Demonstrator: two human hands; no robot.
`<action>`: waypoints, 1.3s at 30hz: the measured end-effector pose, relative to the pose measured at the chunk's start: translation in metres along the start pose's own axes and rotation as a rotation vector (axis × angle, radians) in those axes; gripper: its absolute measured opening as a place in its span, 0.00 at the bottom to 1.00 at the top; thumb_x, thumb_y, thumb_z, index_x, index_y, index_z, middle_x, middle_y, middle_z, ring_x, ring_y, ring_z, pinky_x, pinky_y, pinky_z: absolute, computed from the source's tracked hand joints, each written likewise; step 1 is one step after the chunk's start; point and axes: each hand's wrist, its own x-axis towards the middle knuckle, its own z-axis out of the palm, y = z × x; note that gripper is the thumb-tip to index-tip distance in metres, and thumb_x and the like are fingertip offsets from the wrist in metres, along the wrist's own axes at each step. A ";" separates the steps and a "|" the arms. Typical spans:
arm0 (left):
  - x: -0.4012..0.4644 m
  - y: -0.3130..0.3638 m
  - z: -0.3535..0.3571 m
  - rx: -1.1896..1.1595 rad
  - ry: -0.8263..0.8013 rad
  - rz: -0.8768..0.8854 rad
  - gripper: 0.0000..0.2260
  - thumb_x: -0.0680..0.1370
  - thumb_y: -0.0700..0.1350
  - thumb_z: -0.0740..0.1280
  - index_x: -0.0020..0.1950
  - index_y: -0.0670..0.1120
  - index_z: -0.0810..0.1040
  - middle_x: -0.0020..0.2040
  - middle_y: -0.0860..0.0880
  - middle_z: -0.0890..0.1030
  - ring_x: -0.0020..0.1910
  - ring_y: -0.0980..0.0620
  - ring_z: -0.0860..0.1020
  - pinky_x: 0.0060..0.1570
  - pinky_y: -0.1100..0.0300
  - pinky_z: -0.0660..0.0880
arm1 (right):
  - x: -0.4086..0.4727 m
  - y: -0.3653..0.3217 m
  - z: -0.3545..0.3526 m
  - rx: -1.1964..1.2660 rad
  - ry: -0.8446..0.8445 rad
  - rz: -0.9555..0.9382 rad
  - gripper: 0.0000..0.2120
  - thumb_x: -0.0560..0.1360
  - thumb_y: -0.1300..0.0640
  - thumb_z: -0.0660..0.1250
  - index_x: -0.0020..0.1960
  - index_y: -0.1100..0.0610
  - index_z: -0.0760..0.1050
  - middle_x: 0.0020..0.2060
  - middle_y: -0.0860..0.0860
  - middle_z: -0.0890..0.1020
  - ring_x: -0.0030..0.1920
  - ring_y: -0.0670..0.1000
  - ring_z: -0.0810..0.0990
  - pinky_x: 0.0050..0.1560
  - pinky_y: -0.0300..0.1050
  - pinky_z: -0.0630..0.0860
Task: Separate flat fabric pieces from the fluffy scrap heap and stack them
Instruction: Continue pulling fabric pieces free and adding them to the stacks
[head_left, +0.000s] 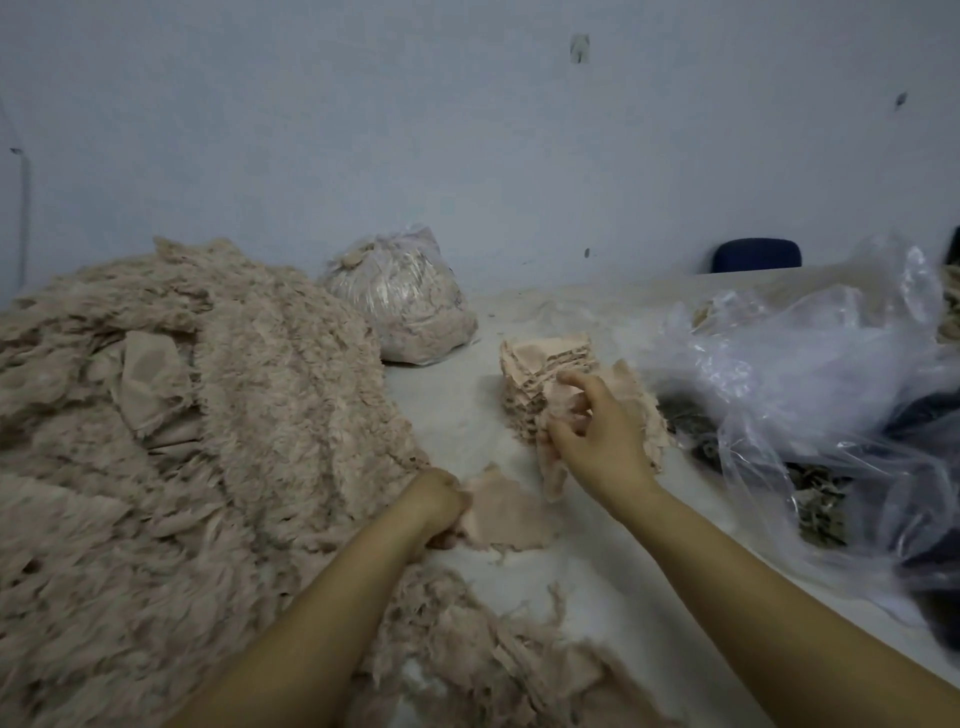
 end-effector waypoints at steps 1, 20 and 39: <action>0.005 -0.003 -0.002 0.097 0.040 0.040 0.16 0.80 0.42 0.62 0.67 0.40 0.71 0.44 0.41 0.78 0.37 0.46 0.77 0.36 0.58 0.77 | -0.001 0.000 0.001 -0.055 -0.039 -0.031 0.17 0.74 0.63 0.66 0.60 0.47 0.73 0.41 0.42 0.75 0.36 0.42 0.76 0.42 0.36 0.73; 0.000 0.013 -0.020 -0.701 -0.042 0.198 0.09 0.75 0.43 0.69 0.36 0.41 0.79 0.37 0.45 0.82 0.36 0.51 0.81 0.40 0.60 0.78 | -0.023 0.017 0.011 0.308 -0.200 0.091 0.24 0.70 0.78 0.57 0.27 0.54 0.74 0.36 0.49 0.78 0.38 0.45 0.78 0.39 0.32 0.75; 0.015 0.007 -0.039 -0.440 -0.311 0.387 0.17 0.67 0.27 0.70 0.47 0.46 0.83 0.61 0.48 0.78 0.55 0.58 0.78 0.46 0.66 0.78 | -0.023 0.009 0.031 0.546 -0.382 0.530 0.13 0.69 0.49 0.75 0.39 0.55 0.75 0.27 0.49 0.75 0.24 0.45 0.71 0.24 0.37 0.66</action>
